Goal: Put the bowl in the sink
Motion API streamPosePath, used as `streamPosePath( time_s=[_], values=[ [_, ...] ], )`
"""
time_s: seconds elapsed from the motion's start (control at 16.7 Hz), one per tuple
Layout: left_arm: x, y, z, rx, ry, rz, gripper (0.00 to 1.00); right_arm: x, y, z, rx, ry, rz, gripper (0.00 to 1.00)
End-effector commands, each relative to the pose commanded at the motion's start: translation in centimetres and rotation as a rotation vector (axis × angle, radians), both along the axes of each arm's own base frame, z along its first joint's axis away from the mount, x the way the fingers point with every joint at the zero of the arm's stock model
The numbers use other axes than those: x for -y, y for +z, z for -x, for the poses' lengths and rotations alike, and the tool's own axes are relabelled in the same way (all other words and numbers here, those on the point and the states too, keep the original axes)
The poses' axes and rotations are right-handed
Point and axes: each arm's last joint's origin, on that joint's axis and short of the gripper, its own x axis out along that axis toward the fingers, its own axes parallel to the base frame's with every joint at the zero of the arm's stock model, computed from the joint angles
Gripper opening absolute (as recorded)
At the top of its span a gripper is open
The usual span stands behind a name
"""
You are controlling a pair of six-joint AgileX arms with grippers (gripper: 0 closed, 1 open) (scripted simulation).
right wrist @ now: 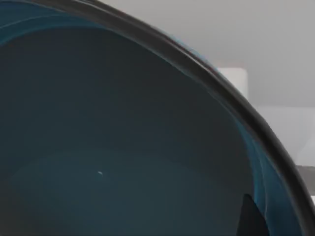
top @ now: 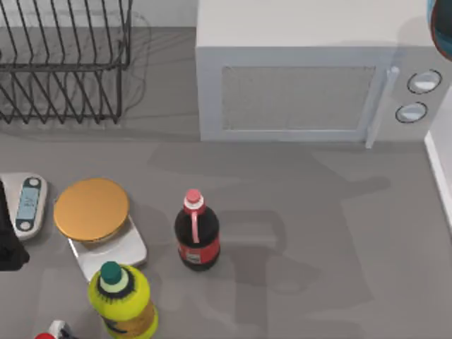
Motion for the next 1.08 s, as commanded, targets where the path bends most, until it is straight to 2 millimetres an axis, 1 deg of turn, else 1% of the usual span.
streamPosePath(
  time_s=[0.12,0.24,0.36,0.48,0.6,0.84,0.96,1.08],
  values=[
    [0.0,0.0,0.0,0.000,0.000,0.000,1.00,2.8,-2.2,0.9,0.080,-0.074,0.037,0.00],
    [0.0,0.0,0.0,0.000,0.000,0.000,1.00,5.1,-4.0,2.4,0.137,-0.150,0.069,0.00],
    [0.0,0.0,0.0,0.000,0.000,0.000,1.00,6.8,-5.0,3.8,0.185,-0.218,0.095,0.00],
    [0.0,0.0,0.0,0.000,0.000,0.000,1.00,7.9,-5.3,4.8,0.225,-0.270,0.114,0.00],
    [0.0,0.0,0.0,0.000,0.000,0.000,1.00,8.5,-5.2,5.3,0.249,-0.296,0.125,0.00],
    [0.0,0.0,0.0,0.000,0.000,0.000,1.00,8.5,-5.2,5.4,0.252,-0.299,0.126,0.00],
    [0.0,0.0,0.0,0.000,0.000,0.000,1.00,8.4,-5.1,5.2,0.254,-0.293,0.124,0.00],
    [0.0,0.0,0.0,0.000,0.000,0.000,1.00,7.6,-5.3,4.8,0.269,-0.258,0.117,0.00]
  ],
)
